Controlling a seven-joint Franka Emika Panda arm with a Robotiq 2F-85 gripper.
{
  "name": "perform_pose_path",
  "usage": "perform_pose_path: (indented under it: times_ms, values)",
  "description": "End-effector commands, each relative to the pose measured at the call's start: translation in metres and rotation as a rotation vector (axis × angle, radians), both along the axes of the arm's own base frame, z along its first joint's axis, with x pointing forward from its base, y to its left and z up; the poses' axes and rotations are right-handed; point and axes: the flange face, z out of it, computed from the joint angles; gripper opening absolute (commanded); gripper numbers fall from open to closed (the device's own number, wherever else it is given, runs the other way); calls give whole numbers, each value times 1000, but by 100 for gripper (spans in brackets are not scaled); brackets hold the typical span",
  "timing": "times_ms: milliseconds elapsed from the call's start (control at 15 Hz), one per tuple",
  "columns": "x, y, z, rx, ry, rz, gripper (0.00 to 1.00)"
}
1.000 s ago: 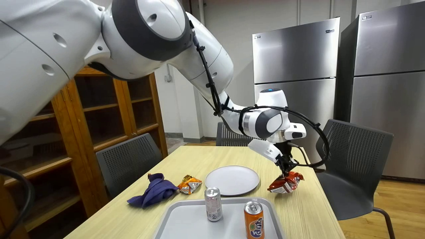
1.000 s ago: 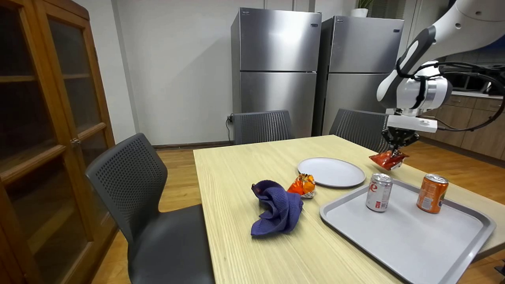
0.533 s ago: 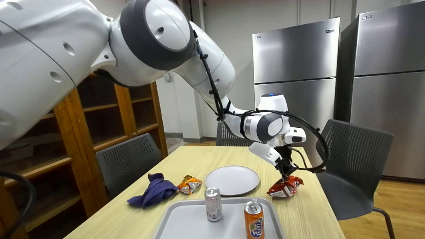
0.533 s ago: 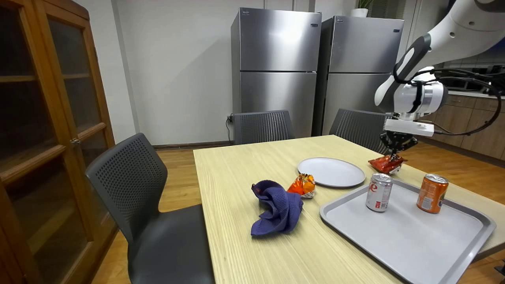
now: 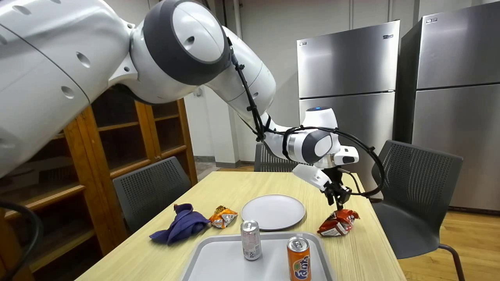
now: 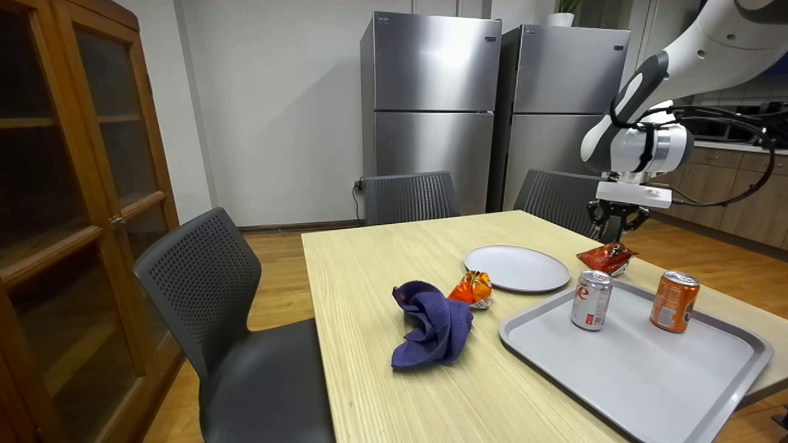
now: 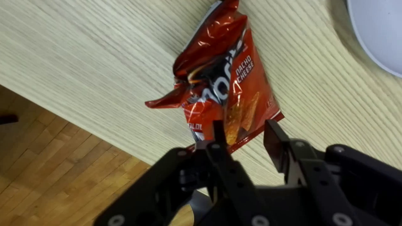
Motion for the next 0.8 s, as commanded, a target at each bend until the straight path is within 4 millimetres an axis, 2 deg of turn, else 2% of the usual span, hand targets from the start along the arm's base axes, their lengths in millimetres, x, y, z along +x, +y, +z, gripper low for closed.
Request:
perform_pose_path:
  times_ms: [0,200,267,467,733]
  values:
    - [12,13,39,-20,-47,27,70]
    - [18,23,65,-44,-91,56,94]
    - [20,26,72,-50,-102,66,99]
    - [23,35,91,-72,-134,90,100]
    - [24,49,101,-123,-142,131,100]
